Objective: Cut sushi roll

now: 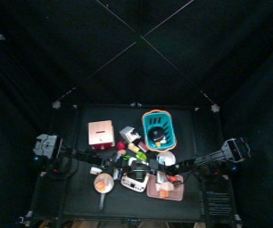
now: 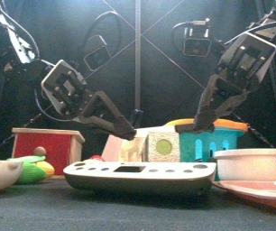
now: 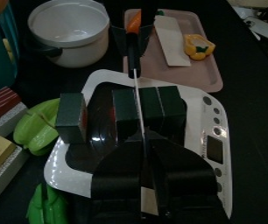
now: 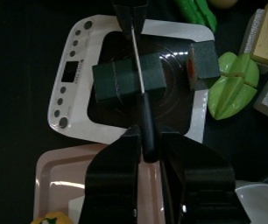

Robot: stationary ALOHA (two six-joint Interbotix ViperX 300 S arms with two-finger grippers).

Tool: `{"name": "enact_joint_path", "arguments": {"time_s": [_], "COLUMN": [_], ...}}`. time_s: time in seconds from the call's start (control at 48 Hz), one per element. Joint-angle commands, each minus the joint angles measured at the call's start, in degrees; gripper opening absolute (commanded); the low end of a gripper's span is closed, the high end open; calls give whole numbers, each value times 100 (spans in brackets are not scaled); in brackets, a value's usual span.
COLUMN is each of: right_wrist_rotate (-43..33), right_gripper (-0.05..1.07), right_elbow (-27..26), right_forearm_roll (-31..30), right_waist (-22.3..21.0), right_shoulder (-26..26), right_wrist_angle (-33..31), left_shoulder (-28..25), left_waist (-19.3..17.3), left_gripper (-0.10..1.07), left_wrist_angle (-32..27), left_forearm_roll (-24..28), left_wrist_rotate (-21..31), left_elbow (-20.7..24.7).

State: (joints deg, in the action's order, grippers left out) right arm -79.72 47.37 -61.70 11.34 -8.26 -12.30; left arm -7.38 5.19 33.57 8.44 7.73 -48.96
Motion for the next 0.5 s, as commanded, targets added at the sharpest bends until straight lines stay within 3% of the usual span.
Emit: {"name": "enact_joint_path", "arguments": {"time_s": [0.0,0.479], "right_wrist_rotate": [-9,-18], "right_gripper": [51,51], "right_elbow": [-105,-141], "right_forearm_roll": [-18,18], "right_waist": [-79,-114], "right_shoulder": [-97,193], "right_wrist_angle": [-9,-18], "left_shoulder": [35,-149], "left_waist": [18,0], "left_gripper": [42,42], "left_wrist_angle": [44,44], "left_forearm_roll": [9,0], "left_wrist_rotate": [-9,-9], "left_elbow": [176,176]}}
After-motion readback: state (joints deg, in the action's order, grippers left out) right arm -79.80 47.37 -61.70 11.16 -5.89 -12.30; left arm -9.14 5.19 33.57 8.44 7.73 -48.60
